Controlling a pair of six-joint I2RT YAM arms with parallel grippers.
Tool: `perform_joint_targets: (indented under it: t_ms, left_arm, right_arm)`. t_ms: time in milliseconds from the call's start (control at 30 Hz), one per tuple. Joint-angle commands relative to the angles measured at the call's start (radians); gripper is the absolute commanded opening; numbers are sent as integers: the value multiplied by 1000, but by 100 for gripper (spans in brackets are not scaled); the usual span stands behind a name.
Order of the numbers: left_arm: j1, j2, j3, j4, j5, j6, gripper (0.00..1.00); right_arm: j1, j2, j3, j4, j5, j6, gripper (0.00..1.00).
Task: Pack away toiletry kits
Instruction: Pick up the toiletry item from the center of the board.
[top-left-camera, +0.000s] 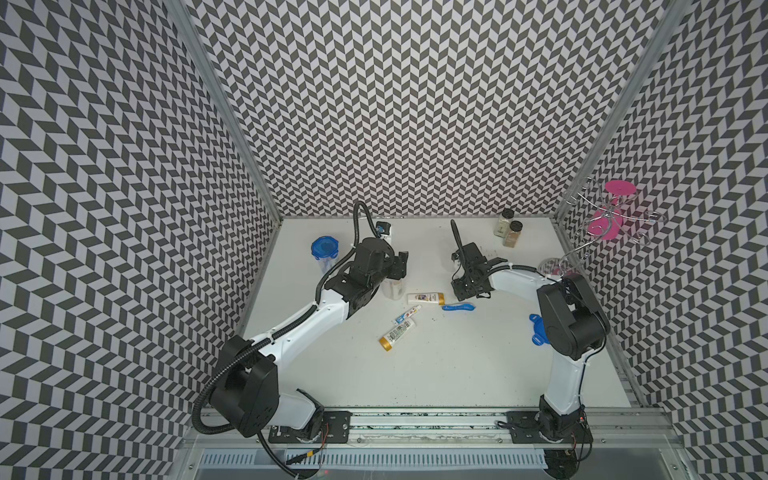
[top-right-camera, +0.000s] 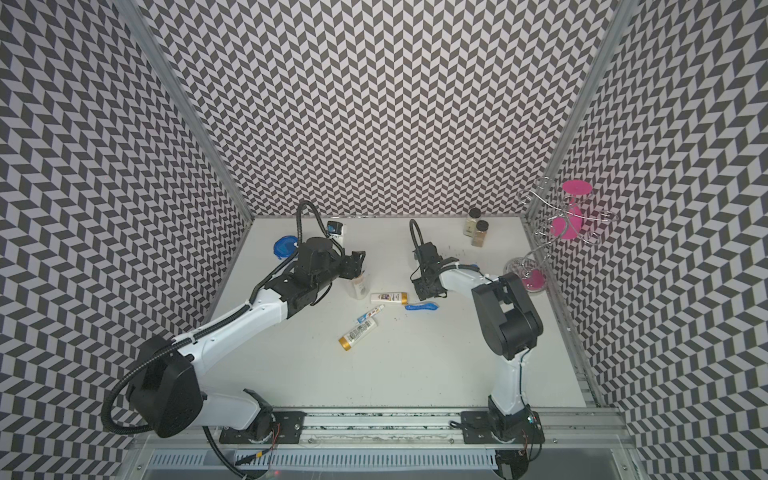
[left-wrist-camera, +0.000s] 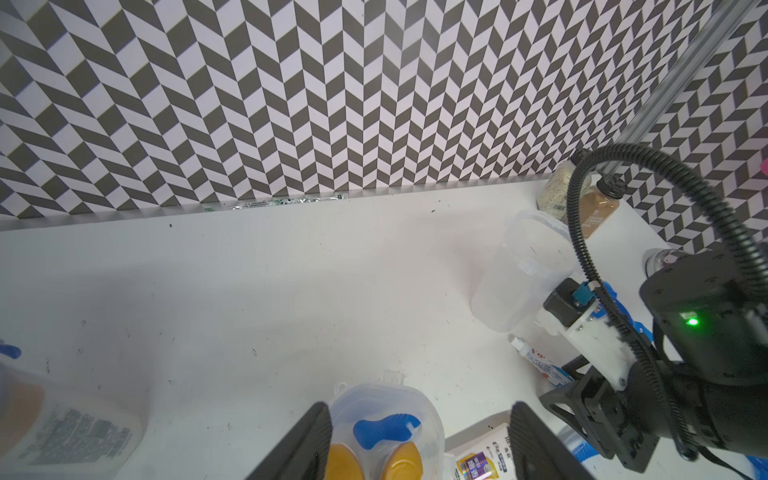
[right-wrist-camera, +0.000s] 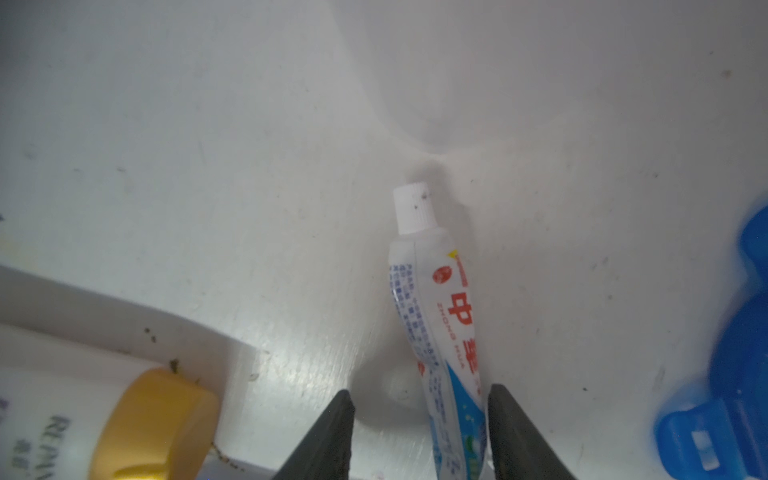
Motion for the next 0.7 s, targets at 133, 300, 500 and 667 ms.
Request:
perform_joint_targets:
  t_ms: [133, 300, 500, 667]
  left_arm:
    - [30, -65, 10, -8, 3, -7, 70]
    - [62, -77, 30, -31, 30, 2, 70]
    - [89, -74, 56, -92, 101, 13, 74]
    - [116, -78, 66, -159, 211, -12, 83]
  right_arm:
    - [-6, 16, -23, 37, 4, -3, 27]
    - [-6, 8, -36, 38, -8, 7, 14]
    - [-8, -31, -50, 28, -34, 6, 3]
    - [-6, -154, -103, 72, -108, -8, 0]
